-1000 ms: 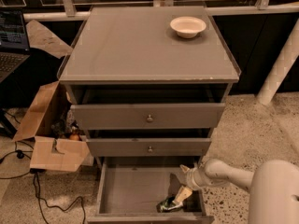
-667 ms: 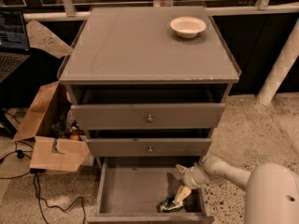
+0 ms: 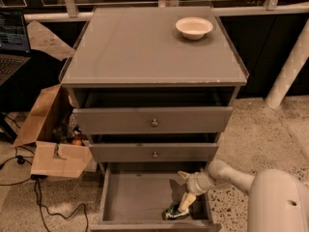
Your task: Pick green can from bottom drawer and place on counter
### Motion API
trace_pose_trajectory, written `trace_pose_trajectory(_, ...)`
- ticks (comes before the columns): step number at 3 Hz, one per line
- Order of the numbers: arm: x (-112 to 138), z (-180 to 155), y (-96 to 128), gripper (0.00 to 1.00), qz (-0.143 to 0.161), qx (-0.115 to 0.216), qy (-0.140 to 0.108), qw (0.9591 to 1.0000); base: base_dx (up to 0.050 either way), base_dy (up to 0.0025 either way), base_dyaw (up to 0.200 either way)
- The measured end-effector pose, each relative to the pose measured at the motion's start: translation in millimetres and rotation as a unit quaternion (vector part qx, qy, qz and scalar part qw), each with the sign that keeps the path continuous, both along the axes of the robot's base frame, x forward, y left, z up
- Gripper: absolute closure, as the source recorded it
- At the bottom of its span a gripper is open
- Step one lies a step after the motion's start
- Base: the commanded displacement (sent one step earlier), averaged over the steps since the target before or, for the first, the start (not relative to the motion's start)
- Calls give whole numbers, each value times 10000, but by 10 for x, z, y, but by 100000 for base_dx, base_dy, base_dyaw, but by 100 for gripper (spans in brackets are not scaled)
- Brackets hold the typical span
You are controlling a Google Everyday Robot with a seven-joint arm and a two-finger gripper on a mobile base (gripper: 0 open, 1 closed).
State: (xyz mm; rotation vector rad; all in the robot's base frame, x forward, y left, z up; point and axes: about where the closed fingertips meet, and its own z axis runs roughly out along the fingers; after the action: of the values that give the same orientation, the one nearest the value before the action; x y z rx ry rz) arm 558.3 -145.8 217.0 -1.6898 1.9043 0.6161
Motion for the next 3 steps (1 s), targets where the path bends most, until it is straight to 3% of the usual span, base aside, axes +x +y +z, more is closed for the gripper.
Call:
trace_pose_trajectory(1, 13, 85, 61, 0, 108, 81, -131, 9998, 0, 0, 0)
trace_pose_trajectory(2, -10, -2, 161, 0, 417, 75, -169, 9990, 0, 0, 0)
trace_pose_trajectory(3, -41, -108, 199, 0, 541, 51, -163, 9984, 0, 0, 0)
